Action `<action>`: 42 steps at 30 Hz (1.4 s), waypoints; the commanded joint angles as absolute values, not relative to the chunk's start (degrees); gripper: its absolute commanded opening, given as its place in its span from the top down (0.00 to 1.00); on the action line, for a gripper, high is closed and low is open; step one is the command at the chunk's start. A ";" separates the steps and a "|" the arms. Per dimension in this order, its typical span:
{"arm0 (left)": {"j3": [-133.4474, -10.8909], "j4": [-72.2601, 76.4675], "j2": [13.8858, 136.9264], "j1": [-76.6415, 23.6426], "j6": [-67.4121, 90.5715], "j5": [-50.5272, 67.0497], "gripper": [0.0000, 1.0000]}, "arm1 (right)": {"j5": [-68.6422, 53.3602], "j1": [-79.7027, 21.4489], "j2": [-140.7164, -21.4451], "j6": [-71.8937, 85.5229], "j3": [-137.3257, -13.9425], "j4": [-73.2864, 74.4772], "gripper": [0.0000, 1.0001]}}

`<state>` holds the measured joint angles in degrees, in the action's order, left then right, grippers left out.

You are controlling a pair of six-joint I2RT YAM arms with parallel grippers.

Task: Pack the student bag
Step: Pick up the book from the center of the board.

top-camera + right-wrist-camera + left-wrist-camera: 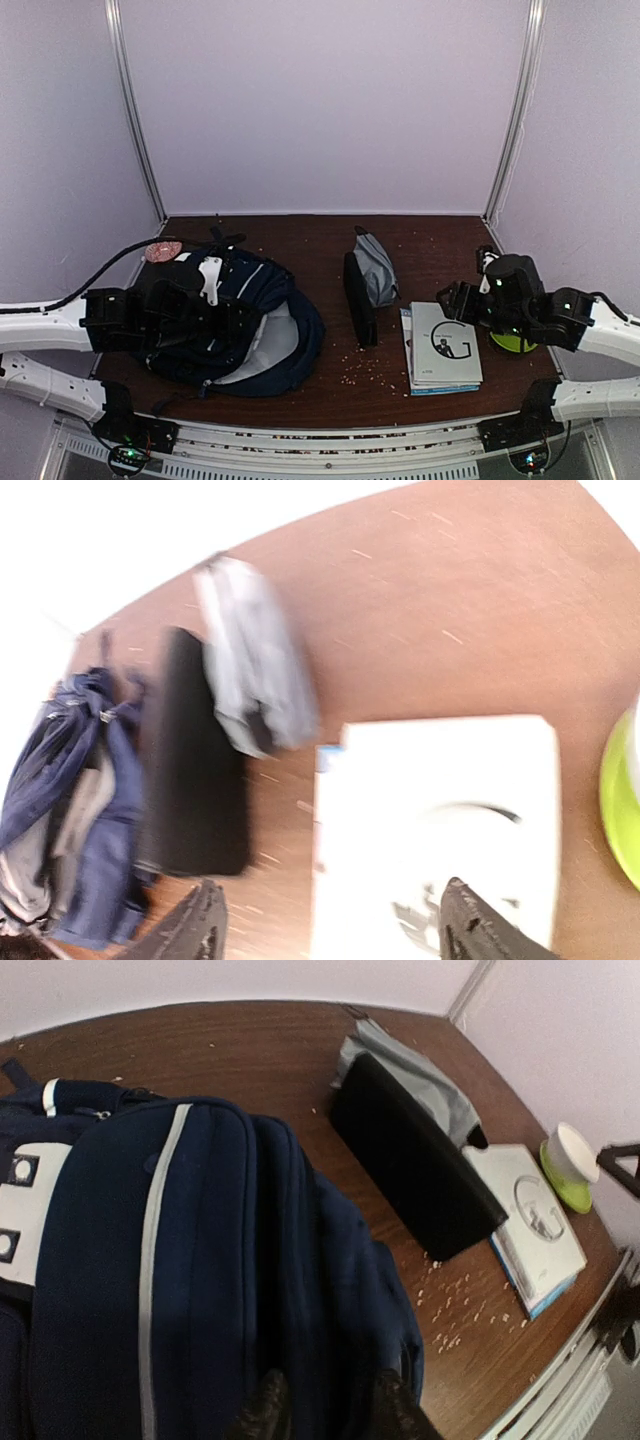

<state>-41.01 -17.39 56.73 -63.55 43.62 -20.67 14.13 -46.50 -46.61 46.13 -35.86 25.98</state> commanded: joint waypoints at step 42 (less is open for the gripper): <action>-100.36 -21.85 121.65 -72.14 31.39 6.08 0.09 | -3.99 -37.26 -25.16 69.76 -10.62 29.43 0.49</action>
<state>-100.03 -21.65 120.29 -73.45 32.36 6.22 -1.78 -36.88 -25.65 68.03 -11.46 32.69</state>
